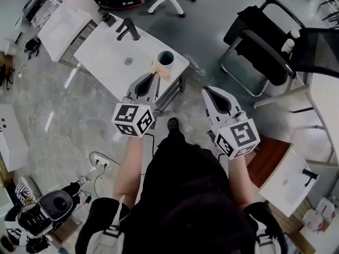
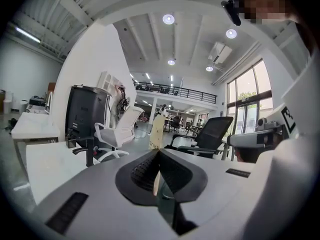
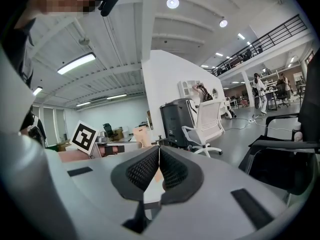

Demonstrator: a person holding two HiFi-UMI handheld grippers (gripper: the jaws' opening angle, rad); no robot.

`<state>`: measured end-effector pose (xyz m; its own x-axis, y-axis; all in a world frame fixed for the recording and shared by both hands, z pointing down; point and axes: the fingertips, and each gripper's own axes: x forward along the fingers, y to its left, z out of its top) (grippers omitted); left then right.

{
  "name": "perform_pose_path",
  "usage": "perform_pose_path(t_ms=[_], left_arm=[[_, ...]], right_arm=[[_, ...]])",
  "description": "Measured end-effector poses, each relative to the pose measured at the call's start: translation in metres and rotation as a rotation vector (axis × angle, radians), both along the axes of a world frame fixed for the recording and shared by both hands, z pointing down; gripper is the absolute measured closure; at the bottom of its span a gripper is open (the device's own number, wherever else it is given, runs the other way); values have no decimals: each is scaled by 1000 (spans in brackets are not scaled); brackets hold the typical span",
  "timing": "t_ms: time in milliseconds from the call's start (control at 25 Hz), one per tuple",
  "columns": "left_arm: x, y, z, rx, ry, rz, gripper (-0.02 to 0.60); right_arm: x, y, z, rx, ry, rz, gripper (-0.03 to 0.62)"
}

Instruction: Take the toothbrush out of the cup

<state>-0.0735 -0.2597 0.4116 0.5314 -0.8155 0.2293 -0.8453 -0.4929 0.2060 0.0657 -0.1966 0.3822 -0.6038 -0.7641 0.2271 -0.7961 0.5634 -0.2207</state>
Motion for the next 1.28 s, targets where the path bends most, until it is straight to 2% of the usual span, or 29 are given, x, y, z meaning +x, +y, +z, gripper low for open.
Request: perform_pose_path(t_ms=[600,960,1280], left_arm=[[51,138,-10,1,34,-31,565],[53,207,-18,12,32,-100,565],[46,230,-36,65,31,-147,565]], right_arm=[[36,107,0,-1,-9,-77,563],[30,158,-2,20,-25,-162,563],[19,164,-11,41,-27,-210,563]])
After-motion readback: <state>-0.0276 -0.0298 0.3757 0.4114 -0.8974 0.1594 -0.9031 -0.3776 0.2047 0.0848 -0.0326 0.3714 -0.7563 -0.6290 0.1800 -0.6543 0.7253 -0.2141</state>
